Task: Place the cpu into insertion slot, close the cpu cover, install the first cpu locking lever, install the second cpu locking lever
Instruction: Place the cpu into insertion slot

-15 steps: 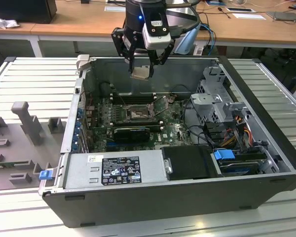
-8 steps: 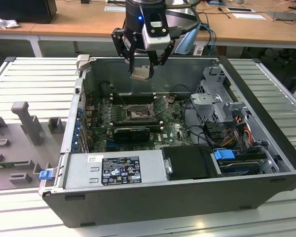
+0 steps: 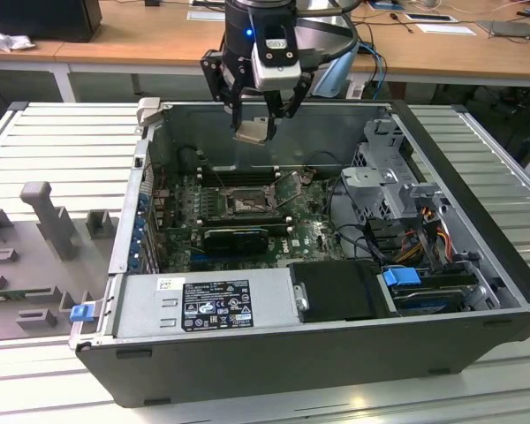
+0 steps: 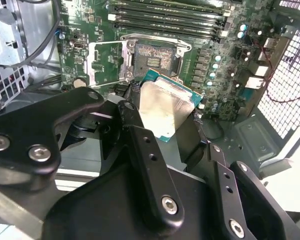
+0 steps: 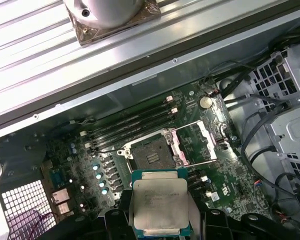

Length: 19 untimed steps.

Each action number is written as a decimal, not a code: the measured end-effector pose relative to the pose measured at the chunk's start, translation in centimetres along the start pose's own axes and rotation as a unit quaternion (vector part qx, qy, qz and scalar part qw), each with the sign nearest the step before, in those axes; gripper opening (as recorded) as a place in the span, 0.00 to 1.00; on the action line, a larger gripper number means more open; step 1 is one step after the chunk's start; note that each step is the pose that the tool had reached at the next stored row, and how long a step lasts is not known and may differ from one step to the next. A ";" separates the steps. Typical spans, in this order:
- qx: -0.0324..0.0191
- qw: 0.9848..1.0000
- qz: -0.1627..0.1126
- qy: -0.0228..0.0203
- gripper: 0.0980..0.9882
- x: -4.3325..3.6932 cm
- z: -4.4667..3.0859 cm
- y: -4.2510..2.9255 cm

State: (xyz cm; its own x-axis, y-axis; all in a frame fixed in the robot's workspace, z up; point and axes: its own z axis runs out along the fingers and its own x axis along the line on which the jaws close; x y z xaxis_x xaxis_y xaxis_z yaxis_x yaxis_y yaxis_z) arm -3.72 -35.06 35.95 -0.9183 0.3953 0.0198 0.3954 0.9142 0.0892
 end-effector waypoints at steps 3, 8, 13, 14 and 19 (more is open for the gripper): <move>0.000 1.000 0.013 -0.001 0.48 0.00 0.00 0.00; -0.001 0.999 0.039 -0.003 0.48 0.00 0.00 0.00; -0.001 0.998 0.059 -0.005 0.48 0.00 0.00 0.00; -0.001 0.998 0.062 -0.006 0.48 0.00 0.00 0.00; -0.002 0.997 0.083 -0.007 0.48 0.00 0.00 0.00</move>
State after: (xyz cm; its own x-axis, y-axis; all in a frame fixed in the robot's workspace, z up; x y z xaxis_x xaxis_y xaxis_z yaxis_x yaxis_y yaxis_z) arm -3.71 -35.06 35.95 -0.8403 0.5418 0.0199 0.5413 0.8361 0.0891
